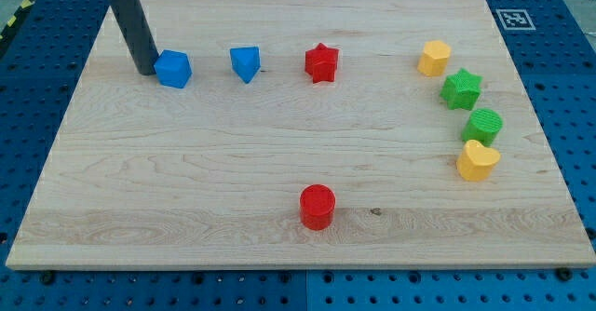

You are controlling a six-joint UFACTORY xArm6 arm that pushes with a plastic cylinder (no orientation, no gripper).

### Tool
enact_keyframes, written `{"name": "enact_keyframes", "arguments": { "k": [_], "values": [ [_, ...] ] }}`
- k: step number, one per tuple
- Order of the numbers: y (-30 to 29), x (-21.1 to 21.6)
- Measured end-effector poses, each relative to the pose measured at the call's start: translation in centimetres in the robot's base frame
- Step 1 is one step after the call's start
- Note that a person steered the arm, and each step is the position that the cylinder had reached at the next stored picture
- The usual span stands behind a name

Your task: Push the blue cube to the left of the blue triangle

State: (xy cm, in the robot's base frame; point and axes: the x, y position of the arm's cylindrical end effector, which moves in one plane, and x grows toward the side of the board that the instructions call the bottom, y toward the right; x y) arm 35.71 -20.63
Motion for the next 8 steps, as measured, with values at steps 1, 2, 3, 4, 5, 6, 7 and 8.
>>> {"name": "enact_keyframes", "arguments": {
  "k": [1,2,3,4,5,6,7,8],
  "values": [
    [0.0,1.4],
    [0.0,2.4],
    [0.0,2.4],
    [1.4,2.4],
    [2.8,1.8],
    [2.5,1.8],
    [0.7,1.8],
    [-0.6,1.7]
  ]
}}
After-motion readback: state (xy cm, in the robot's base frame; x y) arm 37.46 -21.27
